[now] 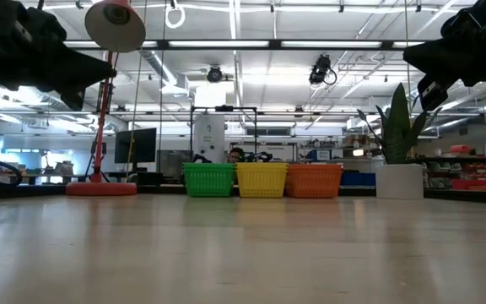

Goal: Stack baskets by color
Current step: Return to Home Position

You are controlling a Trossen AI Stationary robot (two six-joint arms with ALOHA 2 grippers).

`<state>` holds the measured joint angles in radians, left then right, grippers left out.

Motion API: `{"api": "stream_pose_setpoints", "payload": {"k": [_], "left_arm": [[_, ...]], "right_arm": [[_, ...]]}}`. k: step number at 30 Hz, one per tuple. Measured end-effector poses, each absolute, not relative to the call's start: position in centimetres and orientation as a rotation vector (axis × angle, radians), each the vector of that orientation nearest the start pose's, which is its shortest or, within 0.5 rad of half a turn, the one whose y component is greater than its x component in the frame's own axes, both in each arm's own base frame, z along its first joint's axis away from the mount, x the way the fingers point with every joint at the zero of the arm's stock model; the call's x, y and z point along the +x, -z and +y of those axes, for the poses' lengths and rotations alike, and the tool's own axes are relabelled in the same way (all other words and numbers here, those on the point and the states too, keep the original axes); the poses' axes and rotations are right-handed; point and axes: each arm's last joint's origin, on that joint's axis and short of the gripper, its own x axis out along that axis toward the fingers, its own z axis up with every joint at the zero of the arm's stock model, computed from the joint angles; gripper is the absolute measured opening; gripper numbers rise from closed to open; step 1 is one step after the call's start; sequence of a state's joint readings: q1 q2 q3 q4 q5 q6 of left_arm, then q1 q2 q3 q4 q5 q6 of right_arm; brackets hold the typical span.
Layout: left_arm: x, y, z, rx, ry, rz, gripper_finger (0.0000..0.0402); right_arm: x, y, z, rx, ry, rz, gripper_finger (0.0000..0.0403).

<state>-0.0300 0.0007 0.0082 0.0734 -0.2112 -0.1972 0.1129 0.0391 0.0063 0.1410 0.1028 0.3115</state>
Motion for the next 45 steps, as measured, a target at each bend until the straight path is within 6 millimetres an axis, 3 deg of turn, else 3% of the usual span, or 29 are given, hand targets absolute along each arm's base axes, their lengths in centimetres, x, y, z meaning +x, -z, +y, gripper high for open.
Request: {"api": "stream_pose_setpoints", "payload": {"k": [6,18,30,40,45], "left_arm": [[9.68,-17.1,0.15,-0.074,-0.125,-0.059,0.0042],[9.68,-17.07,0.45,-0.04,-0.157,-0.057,0.0009],[9.76,-17.21,0.44,-0.046,-0.158,-0.072,0.0036],[9.76,-17.27,0.44,-0.046,-0.157,-0.078,0.0023],[9.76,-17.27,0.44,-0.046,-0.157,-0.078,0.0029]], "right_arm": [[9.87,-17.61,0.82,0.323,-0.027,-0.105,0.0026],[9.87,-17.62,0.82,0.323,-0.027,-0.105,0.0026],[9.87,-17.62,0.82,0.323,-0.027,-0.105,0.0026],[9.87,-17.59,0.8,0.323,-0.02,-0.103,0.0026],[9.74,-18.25,0.81,0.439,-0.048,-0.17,0.0026]]}}
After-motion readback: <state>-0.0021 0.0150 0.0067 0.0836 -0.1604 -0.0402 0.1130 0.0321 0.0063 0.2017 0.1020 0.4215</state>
